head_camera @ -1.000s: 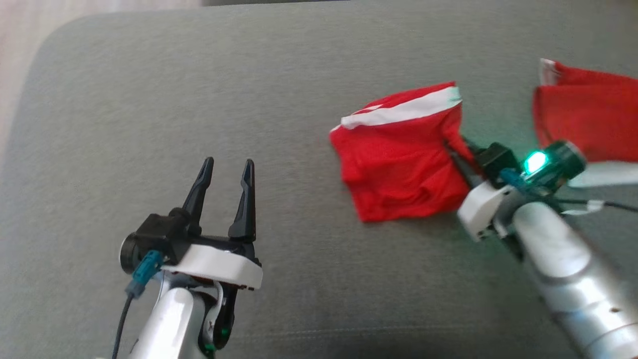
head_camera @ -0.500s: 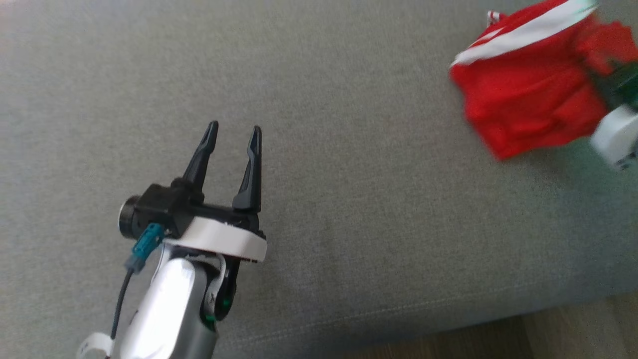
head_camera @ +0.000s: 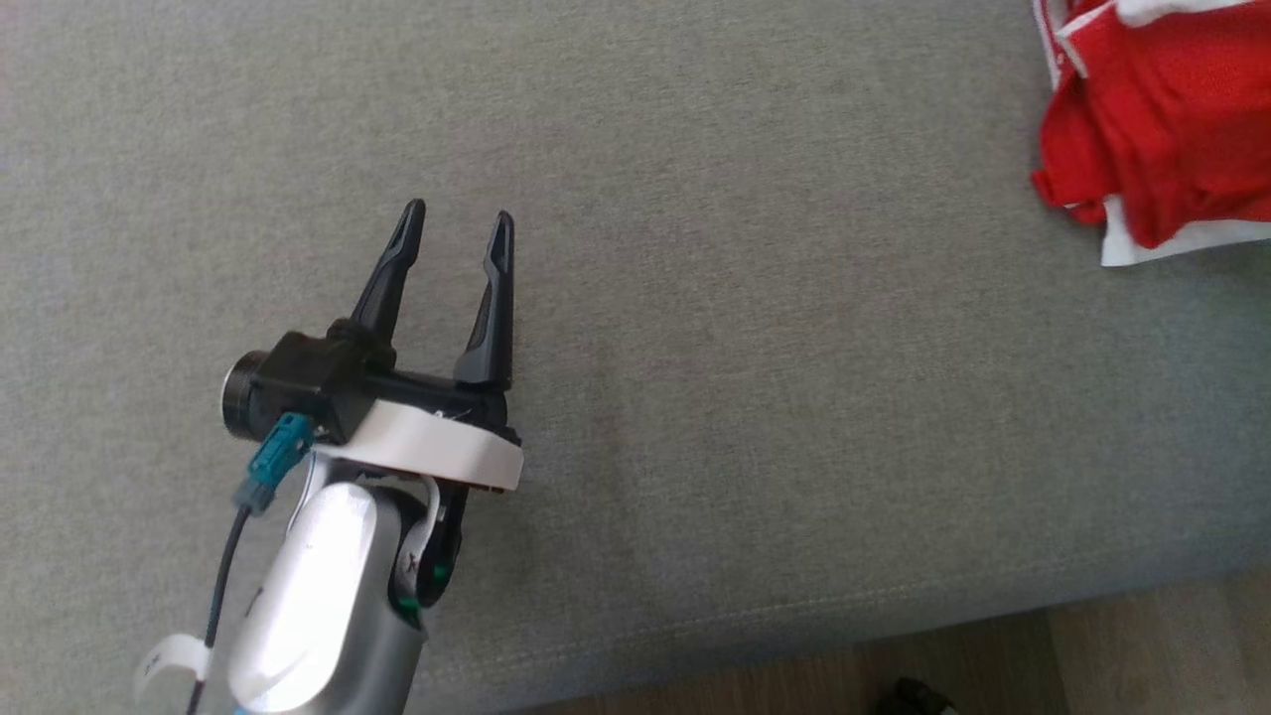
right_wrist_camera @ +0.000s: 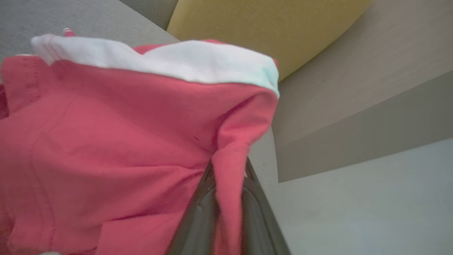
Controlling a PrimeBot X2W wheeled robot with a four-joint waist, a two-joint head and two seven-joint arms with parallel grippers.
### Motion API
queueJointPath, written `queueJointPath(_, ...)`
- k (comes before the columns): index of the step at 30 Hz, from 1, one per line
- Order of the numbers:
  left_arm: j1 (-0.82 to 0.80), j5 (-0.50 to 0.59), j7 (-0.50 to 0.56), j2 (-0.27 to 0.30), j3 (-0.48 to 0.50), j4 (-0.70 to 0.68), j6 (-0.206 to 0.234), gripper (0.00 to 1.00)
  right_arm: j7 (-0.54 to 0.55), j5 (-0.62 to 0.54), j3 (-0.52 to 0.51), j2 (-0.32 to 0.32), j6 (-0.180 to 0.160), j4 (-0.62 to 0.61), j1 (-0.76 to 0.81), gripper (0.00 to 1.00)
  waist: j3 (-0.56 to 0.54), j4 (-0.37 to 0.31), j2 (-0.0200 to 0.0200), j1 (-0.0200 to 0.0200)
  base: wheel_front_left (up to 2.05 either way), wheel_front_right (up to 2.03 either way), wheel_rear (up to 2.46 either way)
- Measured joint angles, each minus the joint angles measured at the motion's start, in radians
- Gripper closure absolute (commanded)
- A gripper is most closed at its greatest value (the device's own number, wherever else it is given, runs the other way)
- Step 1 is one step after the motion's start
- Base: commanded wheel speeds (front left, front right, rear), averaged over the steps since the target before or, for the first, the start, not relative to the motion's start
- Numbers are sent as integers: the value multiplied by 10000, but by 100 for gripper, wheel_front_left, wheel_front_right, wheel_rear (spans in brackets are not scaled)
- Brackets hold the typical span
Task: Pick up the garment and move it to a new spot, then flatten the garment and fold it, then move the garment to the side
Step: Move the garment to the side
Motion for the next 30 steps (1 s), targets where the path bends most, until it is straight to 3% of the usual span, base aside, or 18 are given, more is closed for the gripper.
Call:
queueJointPath(12, -128, 2, 0, 0, 67, 54, -73, 0, 855, -433, -1626, 347, 0, -265, 836, 100, 187, 137, 0, 0, 0, 0, 0)
queueJointPath(13, -128, 0, 0, 0, 75, 58, -73, 0, 872, -431, -1770, 393, 0, -320, 838, 93, 195, 127, 0, 0, 0, 0, 0)
queueJointPath(14, -131, 2, 0, 0, 81, 71, -75, 0, 884, -424, -1916, 453, 0, -389, 855, 70, 196, 118, 0, 0, 0, 0, 0)
queueJointPath(15, -134, 0, 0, 0, 81, 88, -79, 0, 905, -416, -2025, 535, 0, -456, 894, 0, 186, 109, 0, 0, 0, 0, 0)
queueJointPath(25, -147, 2, 0, -2, 90, 161, -79, 0, 1195, -708, -2773, 1081, 0, -1237, 1185, 0, -184, 139, 0, 0, 0, 0, 0)
queueJointPath(30, -70, -59, 0, -2, 111, 140, -54, 0, 913, -694, -2951, 1716, 0, -1946, 1183, 0, -618, 235, 0, 0, 0, 0, 0)
